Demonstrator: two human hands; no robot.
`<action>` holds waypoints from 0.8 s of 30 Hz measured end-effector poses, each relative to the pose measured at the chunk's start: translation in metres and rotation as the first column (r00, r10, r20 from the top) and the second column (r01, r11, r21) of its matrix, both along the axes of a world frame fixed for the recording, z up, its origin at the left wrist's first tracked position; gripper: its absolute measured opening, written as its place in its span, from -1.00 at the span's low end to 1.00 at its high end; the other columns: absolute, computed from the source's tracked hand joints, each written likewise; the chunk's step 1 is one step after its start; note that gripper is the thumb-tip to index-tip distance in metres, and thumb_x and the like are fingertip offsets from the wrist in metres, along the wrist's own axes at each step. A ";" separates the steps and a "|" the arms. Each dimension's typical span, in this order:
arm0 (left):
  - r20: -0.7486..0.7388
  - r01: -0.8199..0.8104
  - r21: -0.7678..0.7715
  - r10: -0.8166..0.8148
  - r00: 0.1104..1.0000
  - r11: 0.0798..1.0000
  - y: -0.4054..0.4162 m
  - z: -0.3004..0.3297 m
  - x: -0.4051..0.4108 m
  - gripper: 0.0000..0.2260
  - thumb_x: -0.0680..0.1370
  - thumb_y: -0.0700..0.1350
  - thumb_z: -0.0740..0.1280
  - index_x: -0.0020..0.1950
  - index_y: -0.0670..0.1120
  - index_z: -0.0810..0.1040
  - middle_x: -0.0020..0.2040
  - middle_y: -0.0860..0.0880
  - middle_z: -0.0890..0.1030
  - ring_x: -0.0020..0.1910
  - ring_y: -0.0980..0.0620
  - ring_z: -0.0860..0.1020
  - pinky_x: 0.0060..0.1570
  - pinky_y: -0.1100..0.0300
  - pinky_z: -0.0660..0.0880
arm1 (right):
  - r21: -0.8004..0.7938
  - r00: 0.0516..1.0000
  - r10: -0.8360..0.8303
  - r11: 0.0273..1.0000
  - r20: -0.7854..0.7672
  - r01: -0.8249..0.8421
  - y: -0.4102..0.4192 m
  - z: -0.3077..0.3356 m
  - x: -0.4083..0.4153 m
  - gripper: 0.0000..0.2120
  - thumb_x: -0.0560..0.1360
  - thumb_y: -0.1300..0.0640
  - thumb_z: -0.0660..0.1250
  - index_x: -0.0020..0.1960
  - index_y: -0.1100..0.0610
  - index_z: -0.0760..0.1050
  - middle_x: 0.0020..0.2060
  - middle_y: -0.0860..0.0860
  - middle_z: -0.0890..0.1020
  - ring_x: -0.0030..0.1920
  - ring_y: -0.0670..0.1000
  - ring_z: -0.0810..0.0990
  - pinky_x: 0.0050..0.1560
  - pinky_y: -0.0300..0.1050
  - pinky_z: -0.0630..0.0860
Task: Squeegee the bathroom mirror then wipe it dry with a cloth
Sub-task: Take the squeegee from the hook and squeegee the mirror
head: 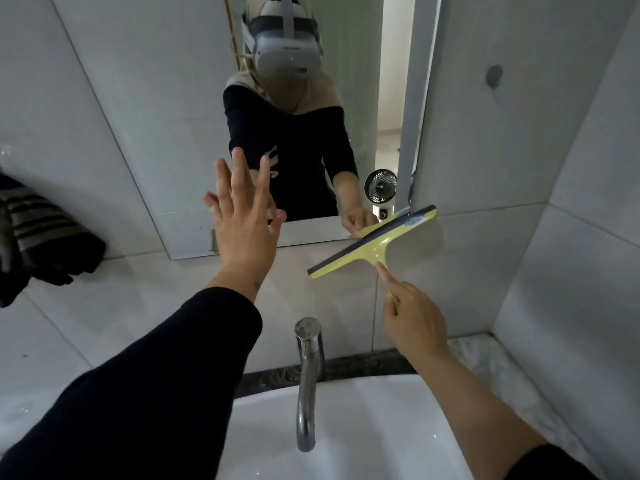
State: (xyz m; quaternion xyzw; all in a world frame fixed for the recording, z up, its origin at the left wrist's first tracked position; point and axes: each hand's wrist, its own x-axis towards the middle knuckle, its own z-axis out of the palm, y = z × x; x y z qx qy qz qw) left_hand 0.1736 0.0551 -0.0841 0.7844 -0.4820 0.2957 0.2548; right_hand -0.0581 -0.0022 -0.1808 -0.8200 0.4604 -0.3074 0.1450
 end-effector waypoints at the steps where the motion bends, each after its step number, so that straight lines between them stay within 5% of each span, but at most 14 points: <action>1: -0.001 -0.004 0.002 0.004 1.000 1.000 0.000 0.000 -0.001 -0.29 0.55 -0.01 0.28 0.55 0.07 -0.11 0.56 -0.12 -0.19 0.51 -0.19 -0.24 0.43 -0.29 -0.01 | 0.013 1.000 -0.001 1.000 0.000 0.001 0.001 -0.002 -0.001 -0.45 0.59 0.14 0.13 0.47 -0.27 0.09 -0.26 -0.05 0.45 -0.34 -0.03 0.42 -0.35 -0.09 0.41; 9: -0.048 -0.002 0.024 0.003 0.999 1.000 0.004 0.010 -0.012 -0.26 0.54 0.00 0.29 0.55 0.06 -0.14 0.55 -0.14 -0.22 0.51 -0.21 -0.24 0.42 -0.32 -0.02 | 0.226 0.979 0.014 0.974 -0.204 0.033 0.005 0.024 -0.034 -0.44 0.57 0.08 0.18 0.50 -0.18 0.08 0.12 0.12 0.57 0.07 0.17 0.55 -0.11 -0.07 0.41; 13: 0.032 0.132 0.049 -0.134 0.991 0.990 0.003 0.005 -0.039 -0.22 0.50 0.03 0.34 0.55 0.08 -0.11 0.56 -0.13 -0.17 0.52 -0.17 -0.22 0.41 -0.34 -0.06 | 0.302 0.933 0.046 0.951 -0.356 0.068 0.000 0.056 -0.065 -0.62 0.48 0.06 0.31 0.29 -0.05 0.44 0.19 0.03 0.57 0.15 0.10 0.55 0.11 -0.04 0.50; 19: 0.198 0.491 0.412 -0.602 0.774 0.767 -0.004 -0.031 -0.116 -0.28 0.50 0.11 0.31 0.50 0.15 -0.07 0.56 -0.10 0.09 0.53 -0.13 -0.06 0.43 -0.26 -0.06 | 0.081 0.730 0.086 0.996 -0.678 -0.042 0.006 0.122 -0.090 -0.68 0.43 -0.01 0.40 0.17 -0.16 0.50 0.18 -0.09 0.57 0.23 0.01 0.49 0.20 -0.02 0.32; 24: 0.379 0.539 0.431 -0.687 0.620 0.724 -0.012 -0.033 -0.136 -0.31 0.47 0.03 0.34 0.52 0.07 0.06 0.28 -0.05 0.51 0.42 -0.10 0.33 0.37 -0.31 0.16 | -0.048 0.675 0.044 0.992 -0.736 -0.117 0.006 0.180 -0.105 -0.67 0.36 -0.14 0.45 0.10 -0.17 0.52 0.06 -0.14 0.59 0.18 -0.03 0.49 0.13 0.02 0.17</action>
